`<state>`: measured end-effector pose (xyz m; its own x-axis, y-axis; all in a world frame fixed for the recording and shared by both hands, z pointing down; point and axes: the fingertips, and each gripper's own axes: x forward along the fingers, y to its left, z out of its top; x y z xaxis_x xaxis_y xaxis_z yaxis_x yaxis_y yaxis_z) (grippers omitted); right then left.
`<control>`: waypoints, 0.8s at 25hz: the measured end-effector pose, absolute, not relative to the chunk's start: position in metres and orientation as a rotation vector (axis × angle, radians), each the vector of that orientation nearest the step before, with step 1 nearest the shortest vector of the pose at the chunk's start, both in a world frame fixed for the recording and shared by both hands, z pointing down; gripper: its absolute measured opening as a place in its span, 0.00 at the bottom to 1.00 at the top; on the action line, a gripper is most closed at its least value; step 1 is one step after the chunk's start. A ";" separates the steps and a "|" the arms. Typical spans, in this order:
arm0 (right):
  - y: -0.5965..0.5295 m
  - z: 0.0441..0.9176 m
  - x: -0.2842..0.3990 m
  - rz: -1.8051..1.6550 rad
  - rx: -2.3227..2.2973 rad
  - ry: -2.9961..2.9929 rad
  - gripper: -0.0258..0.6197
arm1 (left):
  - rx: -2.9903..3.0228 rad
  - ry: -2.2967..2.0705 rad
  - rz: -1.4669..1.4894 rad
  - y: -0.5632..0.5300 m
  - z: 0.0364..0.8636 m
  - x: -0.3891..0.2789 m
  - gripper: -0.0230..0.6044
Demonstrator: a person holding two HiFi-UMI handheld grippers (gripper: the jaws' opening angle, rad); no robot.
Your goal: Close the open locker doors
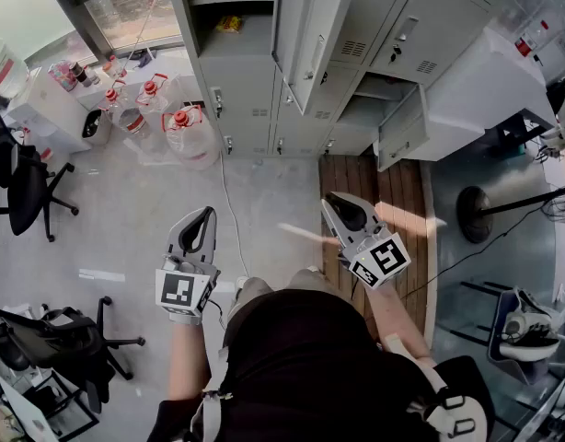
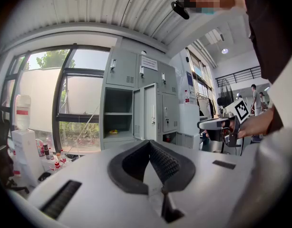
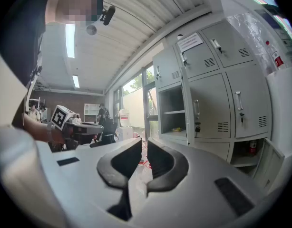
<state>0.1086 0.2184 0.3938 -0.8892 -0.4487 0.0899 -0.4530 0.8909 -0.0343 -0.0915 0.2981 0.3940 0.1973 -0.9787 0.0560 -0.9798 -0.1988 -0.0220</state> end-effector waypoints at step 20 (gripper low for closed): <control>0.228 0.407 -0.004 0.128 0.679 -2.968 0.11 | 2.218 -2.042 0.084 0.359 0.433 -0.217 0.05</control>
<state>-0.0040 0.2283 0.4068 -0.8965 -0.4291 0.1101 -0.4369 0.8974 -0.0607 -0.2170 0.3592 0.4335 0.0853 -0.9884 0.1260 -0.9954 -0.0789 0.0547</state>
